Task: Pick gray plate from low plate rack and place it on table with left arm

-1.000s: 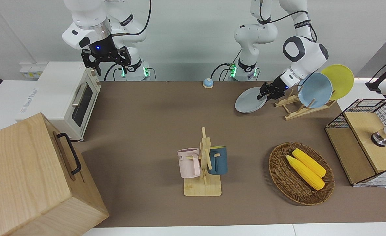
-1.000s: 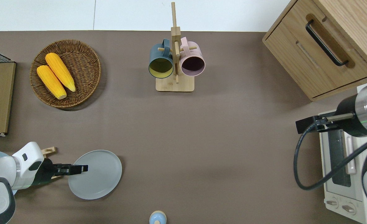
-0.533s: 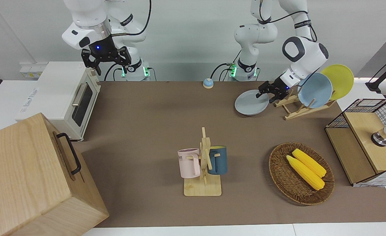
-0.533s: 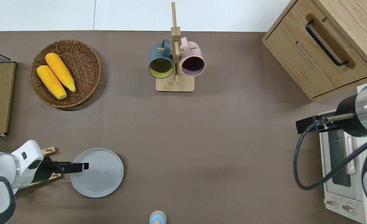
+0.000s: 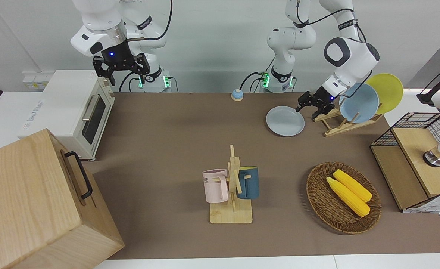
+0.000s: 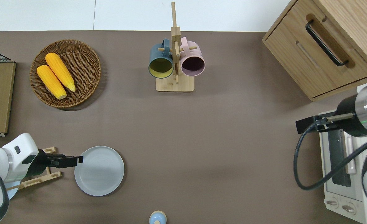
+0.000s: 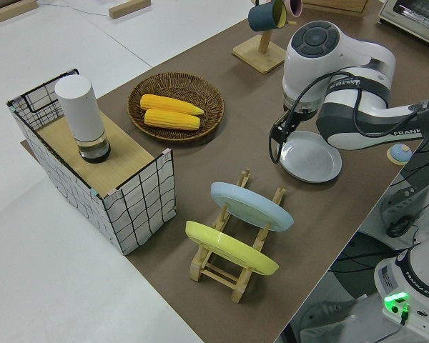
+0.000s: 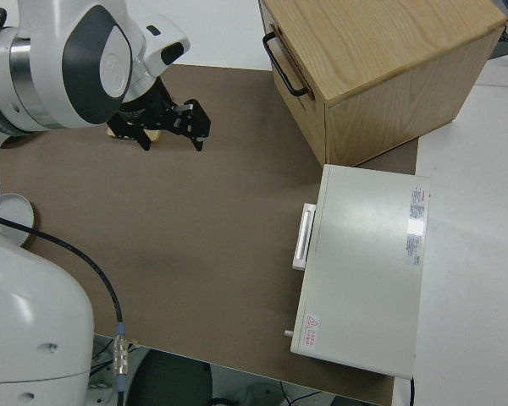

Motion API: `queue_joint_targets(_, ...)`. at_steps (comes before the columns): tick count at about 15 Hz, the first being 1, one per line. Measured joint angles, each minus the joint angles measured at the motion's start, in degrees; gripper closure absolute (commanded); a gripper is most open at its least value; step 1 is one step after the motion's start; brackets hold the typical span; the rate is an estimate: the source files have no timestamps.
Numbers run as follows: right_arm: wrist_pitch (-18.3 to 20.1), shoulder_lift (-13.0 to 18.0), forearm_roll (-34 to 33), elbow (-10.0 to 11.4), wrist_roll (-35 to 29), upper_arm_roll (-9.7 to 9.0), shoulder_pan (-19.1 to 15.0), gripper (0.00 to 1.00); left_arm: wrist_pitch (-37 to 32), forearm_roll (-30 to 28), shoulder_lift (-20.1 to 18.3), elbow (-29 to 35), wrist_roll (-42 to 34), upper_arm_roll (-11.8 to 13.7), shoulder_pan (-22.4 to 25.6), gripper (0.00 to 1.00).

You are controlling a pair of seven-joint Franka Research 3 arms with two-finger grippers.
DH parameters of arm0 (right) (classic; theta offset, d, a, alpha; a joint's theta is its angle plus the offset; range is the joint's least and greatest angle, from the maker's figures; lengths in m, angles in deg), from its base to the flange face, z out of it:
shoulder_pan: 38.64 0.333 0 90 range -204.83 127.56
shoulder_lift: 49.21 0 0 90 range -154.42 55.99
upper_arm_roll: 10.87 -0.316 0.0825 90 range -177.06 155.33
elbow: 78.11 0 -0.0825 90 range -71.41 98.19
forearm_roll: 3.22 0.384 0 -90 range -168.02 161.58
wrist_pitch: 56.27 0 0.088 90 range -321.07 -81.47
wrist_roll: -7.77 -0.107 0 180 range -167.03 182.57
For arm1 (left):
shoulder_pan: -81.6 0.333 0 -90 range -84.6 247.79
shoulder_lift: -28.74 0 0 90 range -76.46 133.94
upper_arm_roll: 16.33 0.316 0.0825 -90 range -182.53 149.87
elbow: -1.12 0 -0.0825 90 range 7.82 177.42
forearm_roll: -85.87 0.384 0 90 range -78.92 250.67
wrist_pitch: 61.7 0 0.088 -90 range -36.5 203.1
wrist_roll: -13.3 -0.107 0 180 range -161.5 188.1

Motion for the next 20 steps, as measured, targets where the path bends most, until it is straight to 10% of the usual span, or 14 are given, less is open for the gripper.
queue_joint_targets(8,0.0,0.0,0.0,0.0,0.0,0.0,0.0,0.011,-14.5,11.0,-0.5,-15.4,7.8,0.0,0.0,0.01)
queue_joint_targets(20,0.0,0.0,0.0,0.0,0.0,0.0,0.0,0.011,-29.4,13.0,-0.7,-32.9,12.3,-0.3,0.0,0.01)
